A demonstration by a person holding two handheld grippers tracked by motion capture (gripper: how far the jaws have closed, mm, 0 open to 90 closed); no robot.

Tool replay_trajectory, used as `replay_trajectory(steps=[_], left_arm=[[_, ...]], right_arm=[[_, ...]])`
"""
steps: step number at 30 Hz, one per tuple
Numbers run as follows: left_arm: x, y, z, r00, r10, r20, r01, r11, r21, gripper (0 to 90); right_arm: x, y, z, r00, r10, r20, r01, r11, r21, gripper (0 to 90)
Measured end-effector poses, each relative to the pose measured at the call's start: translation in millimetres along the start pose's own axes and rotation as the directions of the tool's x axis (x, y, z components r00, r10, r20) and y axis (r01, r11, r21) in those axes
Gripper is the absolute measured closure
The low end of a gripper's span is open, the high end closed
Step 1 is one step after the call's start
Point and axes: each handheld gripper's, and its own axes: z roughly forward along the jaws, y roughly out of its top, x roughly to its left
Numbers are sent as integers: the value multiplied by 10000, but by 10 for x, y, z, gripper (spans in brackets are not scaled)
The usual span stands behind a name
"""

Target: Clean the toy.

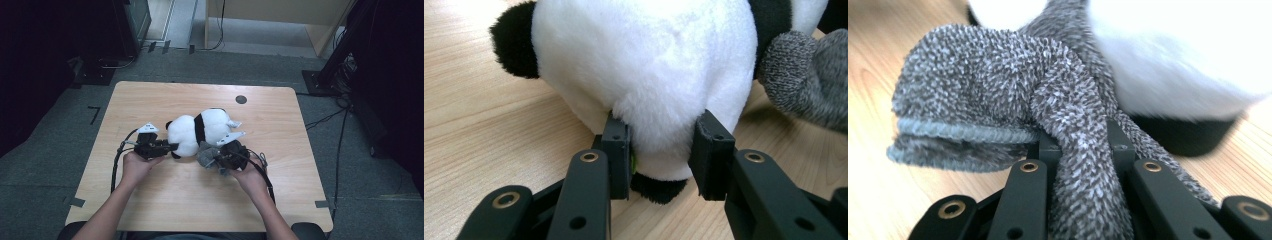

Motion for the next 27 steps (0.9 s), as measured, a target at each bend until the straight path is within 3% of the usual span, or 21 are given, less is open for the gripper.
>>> replay_trajectory(steps=[12,16,21,25,27], left_arm=[[24,5,-9,10000,-97,9,97,9999,-34,660],[44,3,-18,9999,-152,-27,152,9999,-75,661],[66,4,-24,9998,-217,-52,217,9997,-118,665],[83,16,-27,9995,-313,-41,313,9994,-149,668],[88,21,-29,9995,-308,-69,307,9994,-154,669]], right_arm=[[-365,-151,-170,9914,1064,764,-1058,9943,-115,772],[-502,-207,-196,9828,1482,1100,-1475,9890,-143,772],[-650,-256,-279,9648,2175,1479,-2114,9758,-558,773],[-629,-183,-385,9621,2312,1448,-2144,9690,-1227,773],[-571,-110,-415,9651,2187,1441,-1976,9692,-1471,773]])
